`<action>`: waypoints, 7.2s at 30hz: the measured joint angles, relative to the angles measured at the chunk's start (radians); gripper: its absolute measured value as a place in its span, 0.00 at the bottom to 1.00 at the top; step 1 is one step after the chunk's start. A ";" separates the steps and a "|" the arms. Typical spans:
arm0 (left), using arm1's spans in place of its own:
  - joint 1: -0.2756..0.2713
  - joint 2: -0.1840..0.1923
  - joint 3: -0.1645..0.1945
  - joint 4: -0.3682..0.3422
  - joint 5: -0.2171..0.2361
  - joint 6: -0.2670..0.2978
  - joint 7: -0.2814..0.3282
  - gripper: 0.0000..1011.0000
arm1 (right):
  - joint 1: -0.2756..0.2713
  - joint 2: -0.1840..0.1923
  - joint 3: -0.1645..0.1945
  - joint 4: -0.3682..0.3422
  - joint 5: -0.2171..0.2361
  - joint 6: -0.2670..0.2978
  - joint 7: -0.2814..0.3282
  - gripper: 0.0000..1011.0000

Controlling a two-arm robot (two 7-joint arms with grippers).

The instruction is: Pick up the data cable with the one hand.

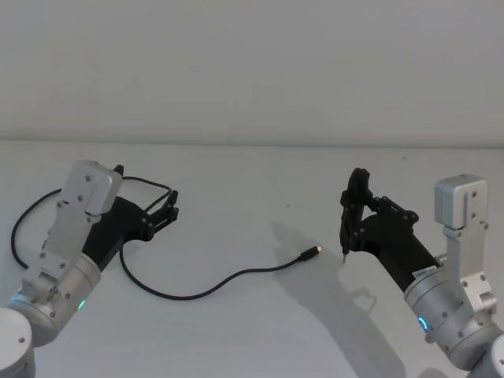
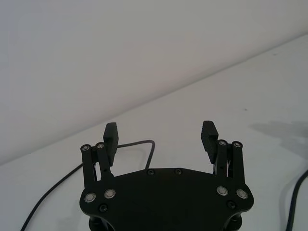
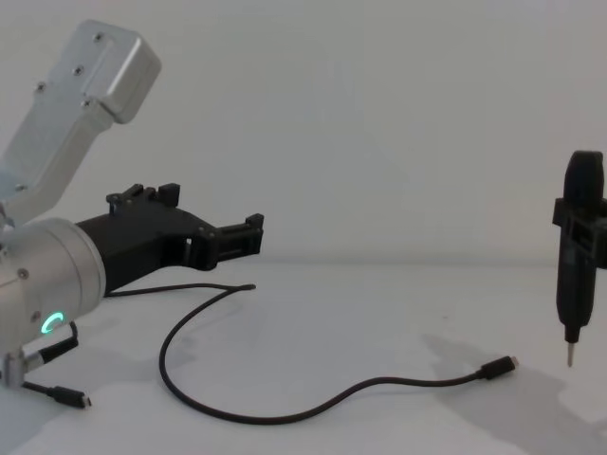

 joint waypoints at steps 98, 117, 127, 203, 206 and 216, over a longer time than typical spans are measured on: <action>-0.373 0.016 0.276 0.288 -0.119 0.313 -0.630 0.99 | 0.000 0.000 0.000 0.000 0.000 0.000 0.000 0.27; -0.377 0.004 0.288 0.303 -0.106 0.330 -0.619 0.92 | 0.000 0.000 0.000 0.000 0.000 0.000 0.000 0.27; -0.378 0.002 0.290 0.305 -0.103 0.333 -0.616 0.66 | 0.000 0.000 0.000 0.000 0.000 0.000 0.000 0.27; -0.356 0.067 0.290 0.138 0.003 0.131 -0.614 0.04 | 0.045 -0.018 0.058 -0.060 0.009 -0.032 0.062 0.27; -0.356 0.068 0.290 0.136 0.004 0.129 -0.614 0.04 | 0.045 -0.023 0.062 -0.054 0.008 -0.031 0.061 0.27; -0.355 0.069 0.290 0.133 0.005 0.126 -0.614 0.04 | 0.043 -0.037 0.069 -0.039 0.005 -0.024 0.057 0.27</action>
